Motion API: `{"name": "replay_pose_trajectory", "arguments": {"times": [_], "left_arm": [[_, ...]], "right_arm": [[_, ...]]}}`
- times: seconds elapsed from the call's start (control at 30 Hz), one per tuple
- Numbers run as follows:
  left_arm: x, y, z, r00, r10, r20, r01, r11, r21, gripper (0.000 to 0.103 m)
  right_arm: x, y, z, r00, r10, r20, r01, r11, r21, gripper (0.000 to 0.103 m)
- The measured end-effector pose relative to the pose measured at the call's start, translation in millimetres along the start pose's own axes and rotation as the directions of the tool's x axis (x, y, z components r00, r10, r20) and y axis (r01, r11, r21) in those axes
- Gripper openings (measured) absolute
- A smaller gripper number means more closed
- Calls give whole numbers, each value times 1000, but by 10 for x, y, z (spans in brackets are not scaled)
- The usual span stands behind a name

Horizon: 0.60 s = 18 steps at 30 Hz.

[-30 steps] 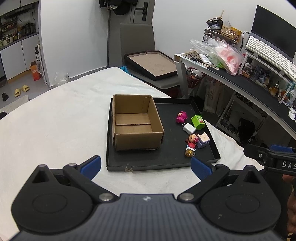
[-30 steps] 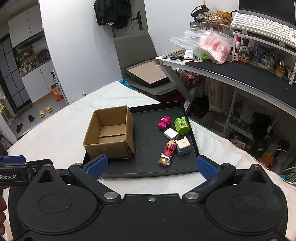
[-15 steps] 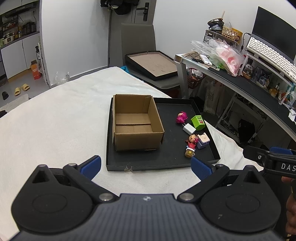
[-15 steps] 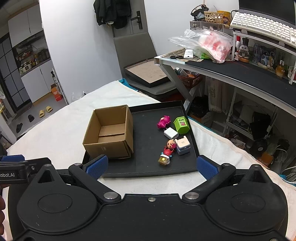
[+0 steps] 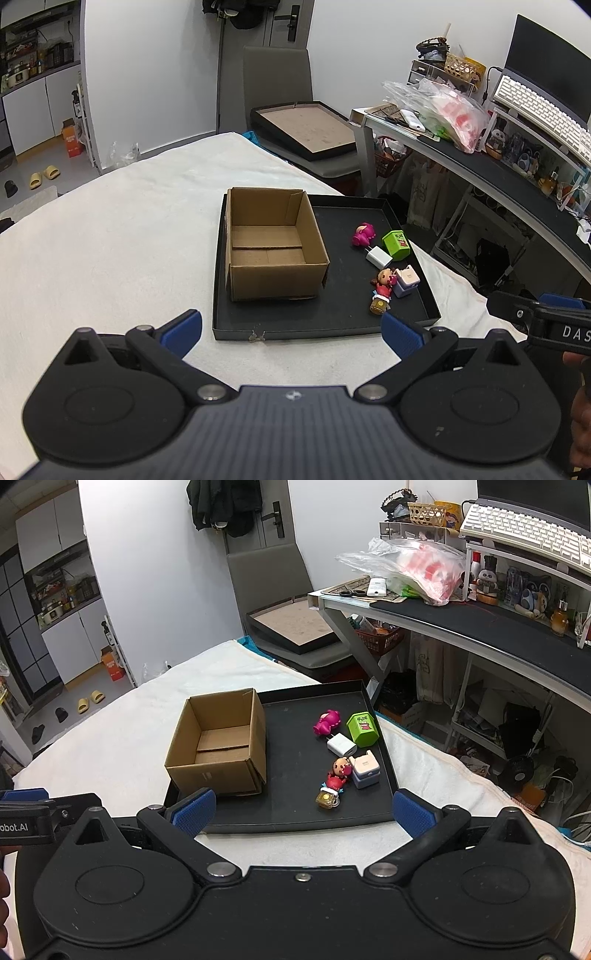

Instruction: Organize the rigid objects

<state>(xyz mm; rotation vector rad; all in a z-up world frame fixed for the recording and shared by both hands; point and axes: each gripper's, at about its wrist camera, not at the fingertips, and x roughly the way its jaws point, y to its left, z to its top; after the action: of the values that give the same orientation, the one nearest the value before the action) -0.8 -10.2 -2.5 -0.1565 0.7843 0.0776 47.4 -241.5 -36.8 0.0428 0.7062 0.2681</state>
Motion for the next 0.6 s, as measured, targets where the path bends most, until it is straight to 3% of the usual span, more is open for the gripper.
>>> {"name": "replay_pose_trajectory", "arguments": {"times": [0.6], "left_arm": [[175,66,64,1000,-16,19,16,1000,-12,102]], "right_arm": [[144,-11,33,1000,3,23,-3,1000,9,103]]}}
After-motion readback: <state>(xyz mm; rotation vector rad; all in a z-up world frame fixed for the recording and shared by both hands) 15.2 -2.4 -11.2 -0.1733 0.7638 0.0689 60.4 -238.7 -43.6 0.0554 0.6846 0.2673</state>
